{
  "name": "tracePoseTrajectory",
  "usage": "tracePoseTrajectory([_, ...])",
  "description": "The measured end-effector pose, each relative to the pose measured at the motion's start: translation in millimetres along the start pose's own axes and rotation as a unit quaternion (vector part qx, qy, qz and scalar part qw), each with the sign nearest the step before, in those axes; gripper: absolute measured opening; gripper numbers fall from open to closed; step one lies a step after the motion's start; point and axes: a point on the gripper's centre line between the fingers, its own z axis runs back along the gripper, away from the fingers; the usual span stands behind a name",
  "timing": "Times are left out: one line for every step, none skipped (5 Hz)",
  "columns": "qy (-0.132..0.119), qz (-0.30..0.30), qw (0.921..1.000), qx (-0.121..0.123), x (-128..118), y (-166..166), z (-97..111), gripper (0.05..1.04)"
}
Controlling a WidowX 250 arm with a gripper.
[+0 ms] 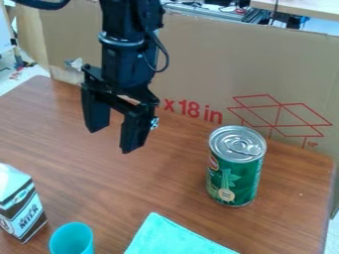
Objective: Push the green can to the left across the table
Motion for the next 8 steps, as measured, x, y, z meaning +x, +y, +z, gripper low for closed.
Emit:
tracePoseTrajectory([0.011, 0.001, 0.9999, -0.002, -1.3, -0.4, -5.5, 1.001])
tracePoseTrajectory([0.011, -0.001, 0.9999, -0.003, 0.1, -11.4, -4.7, 1.001])
tracePoseTrajectory([-0.005, -0.004, 0.9999, 0.008, 8.1, -36.4, 10.8, 1.001])
tracePoseTrajectory([-0.024, -0.005, 0.9997, 0.008, 12.7, -60.6, 24.0, 1.001])
tracePoseTrajectory([-0.051, -0.021, 0.9984, -0.010, 19.1, -92.2, 36.6, 1.001])
tracePoseTrajectory([-0.051, -0.043, 0.9971, -0.037, 25.9, -127.5, 27.2, 1.001])
tracePoseTrajectory([-0.025, -0.043, 0.9984, -0.028, 42.1, -155.3, 6.1, 1.001])
tracePoseTrajectory([-0.023, -0.052, 0.9984, -0.010, 52.0, -167.6, -3.0, 1.001])
